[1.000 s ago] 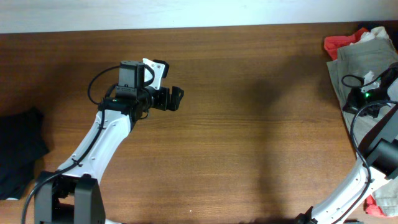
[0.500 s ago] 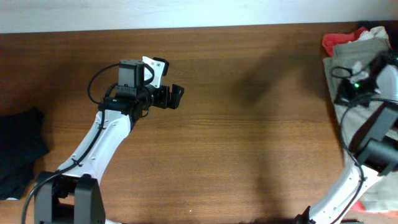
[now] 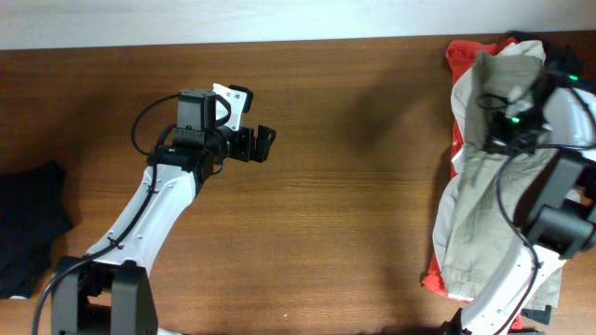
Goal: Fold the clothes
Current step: 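Grasp the khaki trousers with the right gripper and drag them leftward, then release the trousers at table center and withdraw the right gripper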
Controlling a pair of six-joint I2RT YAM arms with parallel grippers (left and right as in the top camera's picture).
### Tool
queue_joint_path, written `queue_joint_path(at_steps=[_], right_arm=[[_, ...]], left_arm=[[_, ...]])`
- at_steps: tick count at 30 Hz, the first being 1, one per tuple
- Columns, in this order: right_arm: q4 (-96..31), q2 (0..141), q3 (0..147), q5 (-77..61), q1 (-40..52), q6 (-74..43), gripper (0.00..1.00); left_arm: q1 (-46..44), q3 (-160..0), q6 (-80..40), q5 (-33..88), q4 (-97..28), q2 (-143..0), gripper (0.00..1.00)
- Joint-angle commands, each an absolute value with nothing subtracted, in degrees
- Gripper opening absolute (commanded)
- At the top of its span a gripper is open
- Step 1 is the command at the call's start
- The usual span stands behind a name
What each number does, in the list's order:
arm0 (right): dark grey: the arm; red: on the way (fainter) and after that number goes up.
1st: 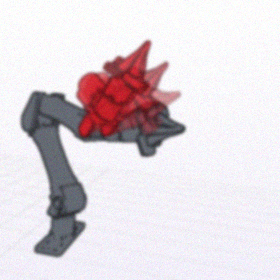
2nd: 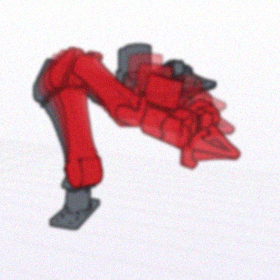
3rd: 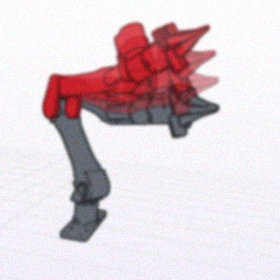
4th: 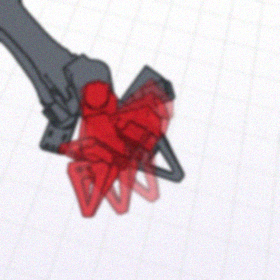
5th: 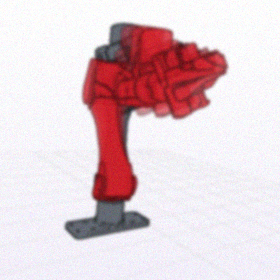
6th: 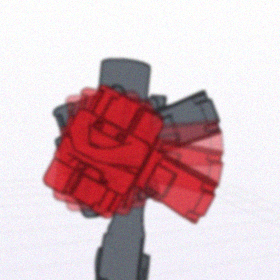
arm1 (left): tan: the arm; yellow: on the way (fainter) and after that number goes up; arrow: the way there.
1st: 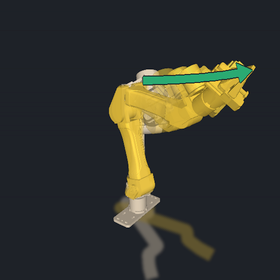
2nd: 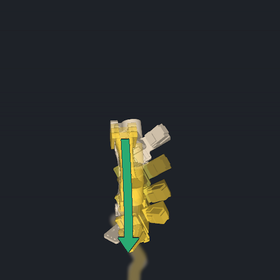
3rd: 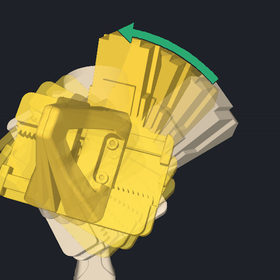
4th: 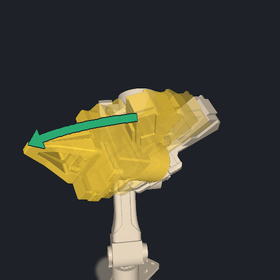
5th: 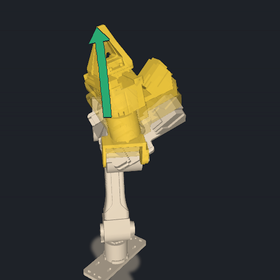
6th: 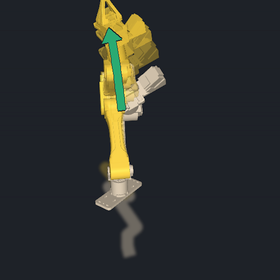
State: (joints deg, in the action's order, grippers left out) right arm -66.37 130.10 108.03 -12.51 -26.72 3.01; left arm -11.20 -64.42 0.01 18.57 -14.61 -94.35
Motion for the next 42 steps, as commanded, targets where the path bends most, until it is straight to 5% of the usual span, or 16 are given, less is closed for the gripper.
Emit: queue_joint_path(at_steps=[1, 16, 25, 37, 38, 39, 41, 42], right_arm=[[-66.72, 127.87, 108.92, -13.32, -32.64, 3.33, 0.04], [-76.09, 114.67, 124.99, -14.39, -22.17, 3.6, 0.04], [-75.53, 107.68, 125.16, -12.8, 8.88, 2.59, 0.04], [-73.84, 120.73, 124.68, -18.31, 22.26, 0.34, 0.04], [-73.43, 121.54, 124.68, -16.38, 23.35, -1.17, 0.28], [-73.34, 121.97, 124.68, -14.7, 23.59, -1.17, 0.96], [-73.71, 121.62, 125.1, -11.68, 22.39, -1.13, 0.96], [-73.78, 120.99, 126.06, -10.87, 20.95, -1.15, 0.88]], left_arm=[[-11.38, -65.52, 0.27, 18.24, -13.96, -94.8, 0.99], [-11.35, -65.52, 0.25, 18.22, -13.43, -94.8, 0.99], [-11.35, -65.52, 0.23, 18.24, -12.14, -94.8, 0.99], [-11.35, -65.54, 0.25, 18.2, -11.14, -94.8, 0.99], [-11.35, -65.52, 0.25, 18.2, -11.14, -94.8, 0.99], [-11.35, -65.52, 0.25, 18.2, -11.14, -94.8, 0.99], [-11.35, -65.52, 0.25, 18.2, -11.14, -94.8, 0.99], [-11.35, -65.52, 0.25, 18.2, -11.14, -94.8, 0.99]])
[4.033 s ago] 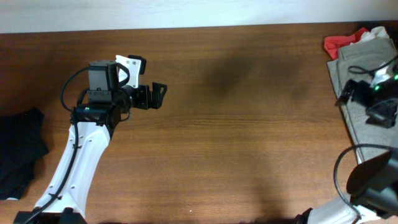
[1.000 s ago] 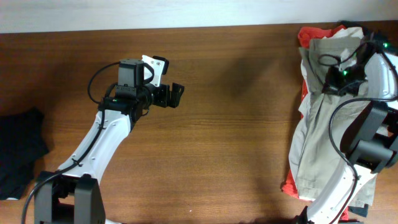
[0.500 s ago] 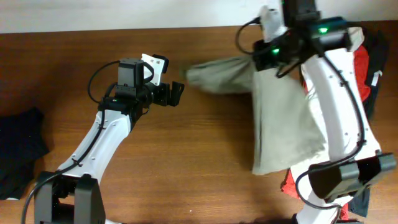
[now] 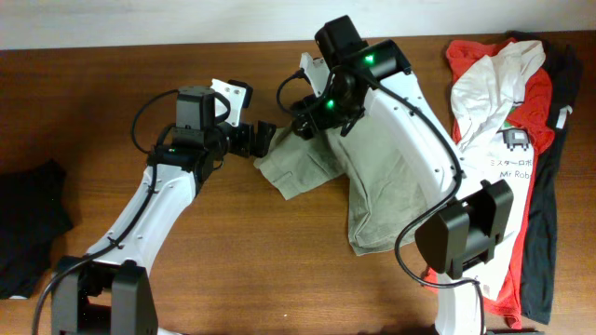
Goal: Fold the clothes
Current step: 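Release the trousers at table center and withdraw the right gripper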
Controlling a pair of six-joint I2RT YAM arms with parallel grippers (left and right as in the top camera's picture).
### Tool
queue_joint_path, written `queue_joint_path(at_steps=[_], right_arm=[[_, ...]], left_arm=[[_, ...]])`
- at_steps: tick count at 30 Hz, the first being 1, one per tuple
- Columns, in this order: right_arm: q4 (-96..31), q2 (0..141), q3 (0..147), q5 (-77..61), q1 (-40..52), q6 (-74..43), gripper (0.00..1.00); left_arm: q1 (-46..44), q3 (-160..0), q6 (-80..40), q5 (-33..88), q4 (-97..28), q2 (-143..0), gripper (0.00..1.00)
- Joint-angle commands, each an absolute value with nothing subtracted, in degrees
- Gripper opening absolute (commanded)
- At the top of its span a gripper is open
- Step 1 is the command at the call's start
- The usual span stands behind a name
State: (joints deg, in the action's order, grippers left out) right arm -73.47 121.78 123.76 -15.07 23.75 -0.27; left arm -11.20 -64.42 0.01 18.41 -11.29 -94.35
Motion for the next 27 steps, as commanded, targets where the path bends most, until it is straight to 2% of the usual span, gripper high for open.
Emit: queue_joint_path(at_steps=[1, 4, 5, 6, 7, 8, 9, 10, 11, 18, 27], right_arm=[[-73.91, 120.49, 127.0, -10.83, 19.99, -1.15, 1.0], [-76.82, 119.17, 138.91, -5.76, 13.5, -1.63, 0.98], [-77.62, 119.17, 141.05, -4.86, 11.46, -1.69, 0.75], [-78.32, 119.17, 141.86, -4.45, 9.19, -2.87, 0.45], [-80.4, 119.72, 139.72, -4.91, 3.9, -3.95, 0.35], [-80.58, 120.31, 136.92, -5.54, 1.48, -3.95, 0.35], [-80.01, 120.73, 133.91, -5.96, -0.23, -3.97, 0.28], [-78.39, 121.32, 128.79, -5.96, -2.17, -3.99, 0.1], [-76.62, 121.56, 124.97, -5.91, -3.16, -4.49, 0.04], [-67.42, 121.67, 101.8, -5.67, -10.7, -10.55, 0.04], [-60.03, 121.89, 85.03, -5.74, -18.76, -15.4, 0.04]], left_arm=[[-11.35, -65.52, 0.25, 18.2, -11.14, -94.8, 0.99], [-11.35, -65.52, 0.25, 18.2, -11.14, -94.8, 0.99], [-11.35, -65.52, 0.25, 18.22, -11.16, -94.8, 0.99], [-11.35, -65.52, 0.25, 18.2, -11.16, -94.8, 0.99], [-11.35, -65.54, 0.25, 18.2, -11.14, -94.8, 0.99], [-11.35, -65.52, 0.25, 18.22, -11.14, -94.8, 0.99], [-11.35, -65.54, 0.25, 18.2, -11.14, -94.8, 0.99], [-11.35, -65.52, 0.25, 18.22, -11.14, -94.8, 0.99], [-11.38, -65.52, 0.25, 18.22, -11.14, -94.8, 0.99], [-11.35, -65.52, 0.25, 18.2, -11.16, -94.8, 0.99], [-11.38, -65.52, 0.23, 18.22, -11.14, -94.8, 0.99]])
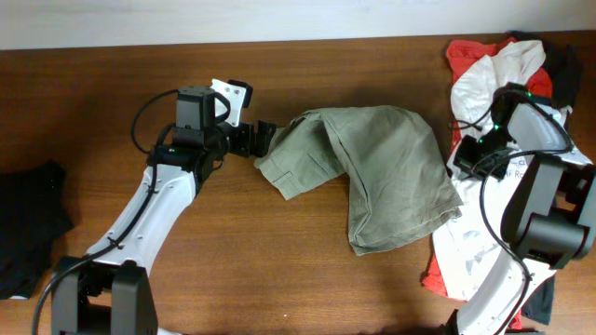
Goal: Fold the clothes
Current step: 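Release the trousers at table center and withdraw the right gripper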
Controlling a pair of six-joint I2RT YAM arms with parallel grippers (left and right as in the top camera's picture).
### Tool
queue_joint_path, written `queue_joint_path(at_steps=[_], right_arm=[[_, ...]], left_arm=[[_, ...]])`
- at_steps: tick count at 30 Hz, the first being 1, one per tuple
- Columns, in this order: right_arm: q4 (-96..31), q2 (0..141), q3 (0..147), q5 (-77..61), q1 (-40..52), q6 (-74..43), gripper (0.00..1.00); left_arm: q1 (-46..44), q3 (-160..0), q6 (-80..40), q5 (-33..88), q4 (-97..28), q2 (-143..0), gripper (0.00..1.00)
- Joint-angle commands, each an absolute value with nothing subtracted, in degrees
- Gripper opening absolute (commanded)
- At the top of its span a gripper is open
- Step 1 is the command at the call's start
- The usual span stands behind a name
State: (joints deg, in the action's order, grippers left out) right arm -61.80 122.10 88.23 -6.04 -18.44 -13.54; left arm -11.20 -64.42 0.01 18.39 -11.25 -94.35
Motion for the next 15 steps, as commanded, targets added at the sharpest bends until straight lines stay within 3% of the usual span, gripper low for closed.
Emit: queue_joint_path(at_steps=[1, 8, 15], right_arm=[[-58.17, 122.02, 83.2, -5.72, -18.79, -15.53, 0.04], [-52.6, 122.04, 81.12, -2.52, -20.95, -18.41, 0.04], [-48.64, 122.04, 81.3, -1.87, -31.83, -18.28, 0.04]], left_arm=[[-11.38, -65.52, 0.23, 18.22, -11.16, -94.8, 0.99], [-11.38, -65.52, 0.25, 18.22, -11.11, -94.8, 0.99], [-11.35, -65.54, 0.25, 18.2, -10.87, -94.8, 0.99]])
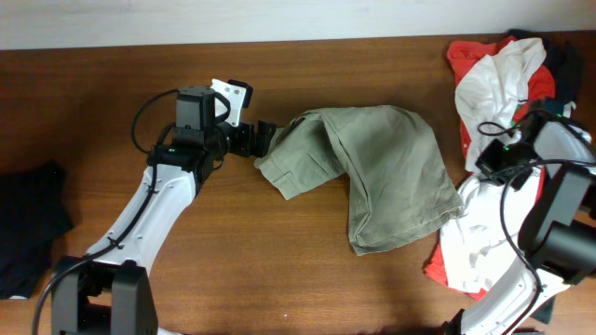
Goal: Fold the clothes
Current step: 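Release the trousers at table center and withdraw the right gripper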
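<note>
An olive-green garment (382, 172) lies crumpled in the middle of the table, one part reaching left and another hanging toward the front. My left gripper (264, 140) is at its left edge, with the fingers apart and the cloth just touching them. At the right side my right gripper (486, 160) is low over the white shirt (480, 93) of the clothes pile. Its fingers are hidden against the cloth, so their state does not show.
The pile at the right edge holds a red garment (458, 54), white cloth and black cloth (559, 56). A black garment (28, 228) lies at the left edge. The brown wooden table (279, 261) shows between them.
My right gripper has moved slightly right and toward the front over the pile, and the white shirt there has changed shape. The olive garment and the left arm are unchanged.
At first the olive garment lay on top of the right pile with my right gripper in it. Then the right gripper held it at mid-table beside the still left gripper. After that it lay released on the table and the right arm was back at the pile.
</note>
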Controlling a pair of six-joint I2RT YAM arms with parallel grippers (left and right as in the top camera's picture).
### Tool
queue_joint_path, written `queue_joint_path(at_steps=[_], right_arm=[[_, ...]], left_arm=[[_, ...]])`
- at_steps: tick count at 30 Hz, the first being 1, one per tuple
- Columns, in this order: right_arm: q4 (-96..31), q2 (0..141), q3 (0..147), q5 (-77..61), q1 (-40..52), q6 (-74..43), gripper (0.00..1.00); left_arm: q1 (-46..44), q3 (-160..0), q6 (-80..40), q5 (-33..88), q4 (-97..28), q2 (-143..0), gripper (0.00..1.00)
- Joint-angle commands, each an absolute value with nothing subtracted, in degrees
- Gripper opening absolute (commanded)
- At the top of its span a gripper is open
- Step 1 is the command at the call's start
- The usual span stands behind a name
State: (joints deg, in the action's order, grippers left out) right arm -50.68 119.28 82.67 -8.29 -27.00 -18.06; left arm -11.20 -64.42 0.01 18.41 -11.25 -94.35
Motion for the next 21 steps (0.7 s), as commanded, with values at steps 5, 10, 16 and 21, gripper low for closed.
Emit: queue_joint_path(at_steps=[5, 10, 16, 21], right_arm=[[-45.19, 122.04, 81.34, 2.72, -34.26, -18.06, 0.04], [-39.99, 122.04, 82.24, 20.01, -34.96, -18.06, 0.04], [-40.14, 122.04, 85.82, 22.85, -38.39, -16.56, 0.04], [-44.12, 121.97, 88.86, 17.34, -40.47, -16.45, 0.15]], left_arm=[[-11.35, -65.52, 0.25, 18.2, -10.22, -94.8, 0.99], [-11.35, -65.52, 0.27, 18.2, -9.85, -94.8, 0.99], [-11.35, -65.52, 0.27, 18.2, -9.54, -94.8, 0.99], [-11.35, -65.52, 0.27, 18.04, -9.43, -94.8, 0.99]])
